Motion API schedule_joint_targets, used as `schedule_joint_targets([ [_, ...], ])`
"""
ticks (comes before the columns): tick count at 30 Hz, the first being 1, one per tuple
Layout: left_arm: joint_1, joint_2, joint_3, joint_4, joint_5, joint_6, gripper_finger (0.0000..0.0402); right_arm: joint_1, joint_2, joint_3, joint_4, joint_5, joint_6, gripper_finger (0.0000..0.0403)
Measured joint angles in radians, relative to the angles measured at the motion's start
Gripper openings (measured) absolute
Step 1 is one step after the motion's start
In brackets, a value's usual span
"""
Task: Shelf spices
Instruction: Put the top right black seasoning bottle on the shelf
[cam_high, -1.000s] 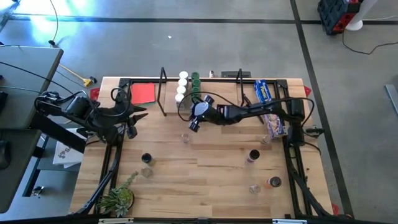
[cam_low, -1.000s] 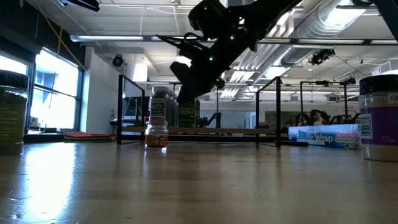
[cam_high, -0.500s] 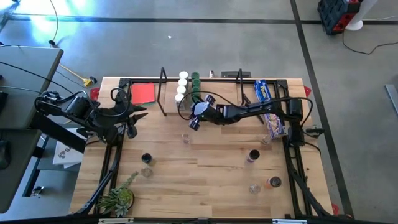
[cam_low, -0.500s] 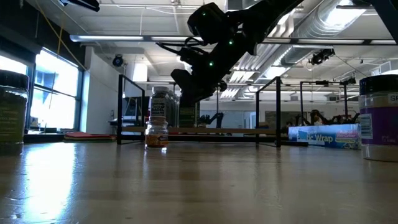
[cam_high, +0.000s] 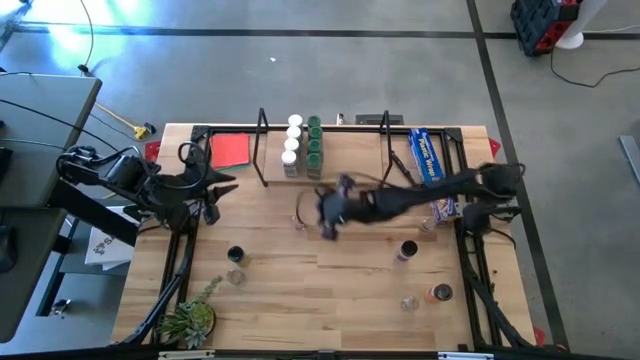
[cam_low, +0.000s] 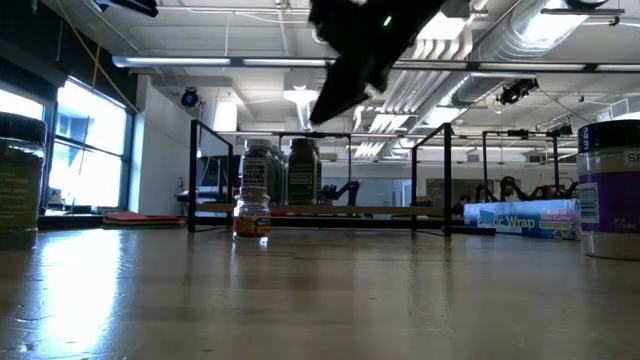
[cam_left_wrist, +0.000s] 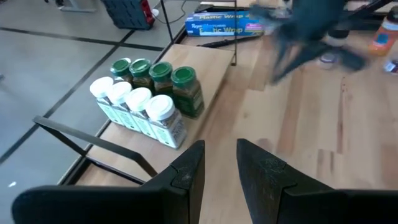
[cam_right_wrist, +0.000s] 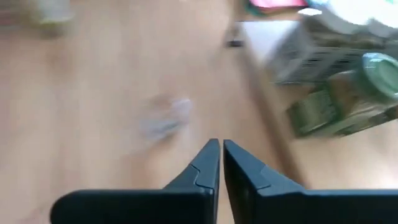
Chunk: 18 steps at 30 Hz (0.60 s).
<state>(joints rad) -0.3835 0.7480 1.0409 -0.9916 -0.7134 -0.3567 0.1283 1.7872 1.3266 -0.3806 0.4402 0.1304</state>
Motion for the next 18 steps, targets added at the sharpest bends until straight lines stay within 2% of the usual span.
schedule_joint_targets([
  [7,-0.055,0.029,0.0,0.002,-0.045,-0.052,0.009,0.338,-0.192,0.0,-0.24,0.046,0.118,0.0001],
  [12,-0.081,0.081,0.0,0.003,-0.087,-0.061,0.009,0.566,-0.274,0.001,-0.331,0.195,0.134,0.0],
  [15,-0.088,0.115,0.0,0.002,-0.09,-0.061,0.009,0.642,-0.29,0.031,-0.516,0.275,0.29,0.0],
  [18,-0.092,0.146,0.0,0.002,-0.09,-0.06,0.009,0.673,-0.291,0.085,-0.766,0.277,0.528,0.0],
])
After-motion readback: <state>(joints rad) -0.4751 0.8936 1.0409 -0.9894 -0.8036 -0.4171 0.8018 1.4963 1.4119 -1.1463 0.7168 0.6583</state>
